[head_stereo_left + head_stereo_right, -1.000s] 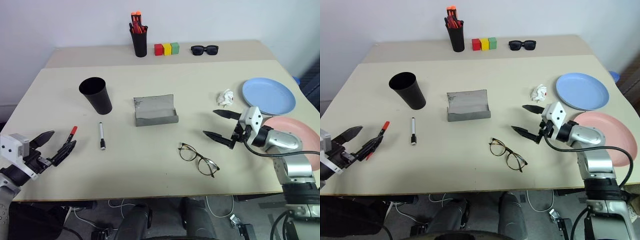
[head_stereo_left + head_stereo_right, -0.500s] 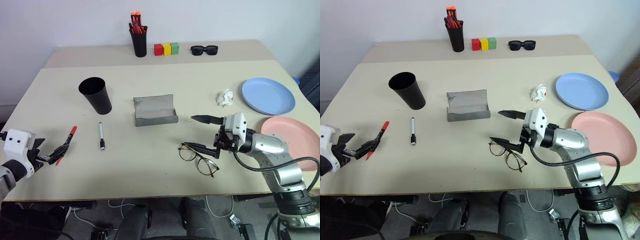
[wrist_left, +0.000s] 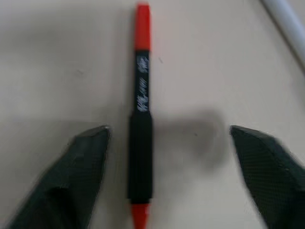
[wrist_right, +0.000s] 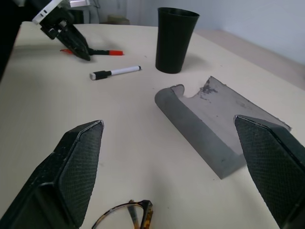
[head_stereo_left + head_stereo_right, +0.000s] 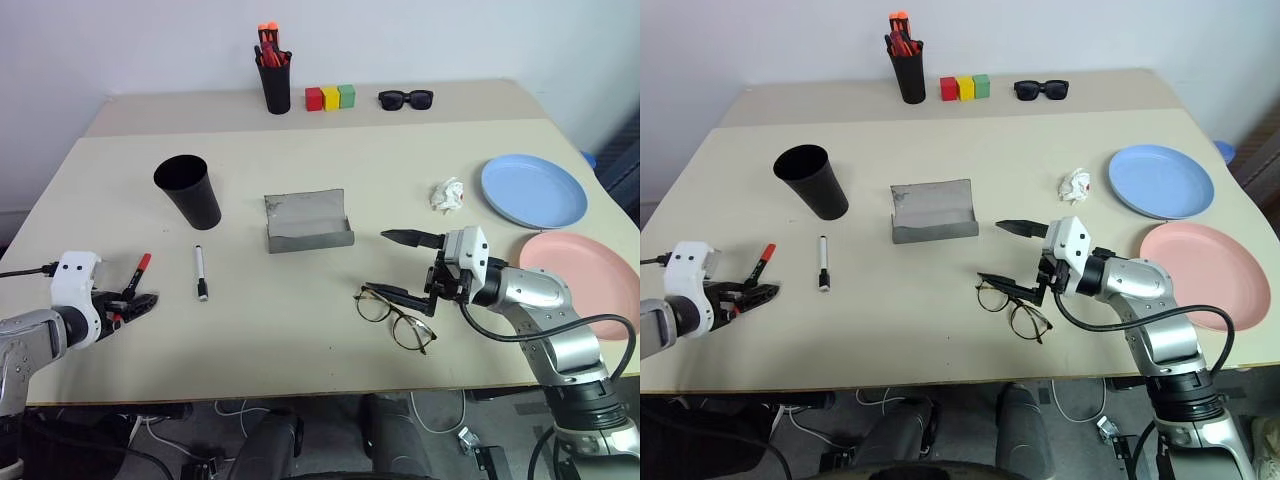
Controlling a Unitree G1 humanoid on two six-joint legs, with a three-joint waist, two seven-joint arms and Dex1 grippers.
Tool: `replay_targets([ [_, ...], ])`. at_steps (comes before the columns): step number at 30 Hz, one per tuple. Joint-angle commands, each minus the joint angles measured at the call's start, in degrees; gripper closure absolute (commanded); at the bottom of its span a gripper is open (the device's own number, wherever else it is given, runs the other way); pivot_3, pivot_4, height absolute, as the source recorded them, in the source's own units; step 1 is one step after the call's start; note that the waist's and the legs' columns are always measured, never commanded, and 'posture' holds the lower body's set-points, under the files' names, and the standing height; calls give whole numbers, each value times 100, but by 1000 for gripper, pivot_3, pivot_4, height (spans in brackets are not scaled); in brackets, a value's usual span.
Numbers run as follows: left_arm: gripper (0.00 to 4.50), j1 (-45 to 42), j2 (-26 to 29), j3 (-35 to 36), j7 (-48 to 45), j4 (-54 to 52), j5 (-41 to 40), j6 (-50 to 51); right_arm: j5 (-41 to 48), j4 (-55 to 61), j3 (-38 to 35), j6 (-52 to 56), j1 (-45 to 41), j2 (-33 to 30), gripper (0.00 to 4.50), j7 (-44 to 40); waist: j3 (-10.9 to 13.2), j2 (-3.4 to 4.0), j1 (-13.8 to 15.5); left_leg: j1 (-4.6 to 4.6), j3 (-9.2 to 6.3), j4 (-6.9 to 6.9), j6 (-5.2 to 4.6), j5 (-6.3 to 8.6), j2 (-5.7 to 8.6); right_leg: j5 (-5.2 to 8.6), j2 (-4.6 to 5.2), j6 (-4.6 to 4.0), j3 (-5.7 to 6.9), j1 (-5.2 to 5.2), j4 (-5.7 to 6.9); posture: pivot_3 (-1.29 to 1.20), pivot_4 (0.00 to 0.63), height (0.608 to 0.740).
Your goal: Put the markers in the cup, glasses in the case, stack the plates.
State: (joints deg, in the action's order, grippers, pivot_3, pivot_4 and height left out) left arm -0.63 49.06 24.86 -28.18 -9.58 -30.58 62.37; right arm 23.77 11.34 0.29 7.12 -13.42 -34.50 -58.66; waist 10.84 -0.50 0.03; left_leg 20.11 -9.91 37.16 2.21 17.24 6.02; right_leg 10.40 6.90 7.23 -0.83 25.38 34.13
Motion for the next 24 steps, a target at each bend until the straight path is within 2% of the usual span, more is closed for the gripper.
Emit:
replay_targets([
  [1,2855,32,197,-94,-21,-79,113,221,28,84,-95,-58,-24,21,0,73,0,0,0,0,0,0,0,0,0,0,0,0,0,0,0,0,150,740],
  [4,4411,-15,178,-28,38,-8,198,142,0,57,-102,-75,-2,13,0,111,0,1,3,-1,2,0,0,0,0,0,0,0,-2,0,0,0,150,740],
  [7,4466,-73,68,323,-54,-54,116,-187,-27,49,-96,-95,33,-4,0,111,0,0,5,-1,2,0,0,0,-1,0,0,0,-2,0,0,0,150,740],
  [12,4466,-648,-410,1108,177,380,417,-2389,-41,-2,-112,-96,4,-22,0,103,-1,-4,44,2,2,2,5,-2,-10,-5,-1,-7,-2,2,-2,0,150,740],
  [13,4466,-817,-545,1157,337,463,615,-3107,-27,-28,-119,-85,-34,-9,0,112,-1,-5,58,3,3,2,7,-3,-10,-6,-2,-9,-2,2,-3,0,150,740],
  [14,4466,-994,-665,1165,375,504,722,-3686,4,-52,-132,-57,-80,9,0,126,-1,-4,67,3,3,4,8,-3,-13,-6,-1,-10,-2,1,-5,0,150,740],
  [18,4466,-1704,-985,1140,250,588,518,-4734,316,-60,-264,197,-347,96,0,206,-2,-6,74,4,11,7,8,-3,-10,-12,0,-3,-7,-2,-11,0,150,740],
  [24,4466,-3094,-1391,511,279,1561,815,-6040,696,24,-425,542,-739,315,0,466,-2,-10,66,8,11,14,11,-5,-5,-26,-5,5,-7,-1,-12,0,150,740],
])
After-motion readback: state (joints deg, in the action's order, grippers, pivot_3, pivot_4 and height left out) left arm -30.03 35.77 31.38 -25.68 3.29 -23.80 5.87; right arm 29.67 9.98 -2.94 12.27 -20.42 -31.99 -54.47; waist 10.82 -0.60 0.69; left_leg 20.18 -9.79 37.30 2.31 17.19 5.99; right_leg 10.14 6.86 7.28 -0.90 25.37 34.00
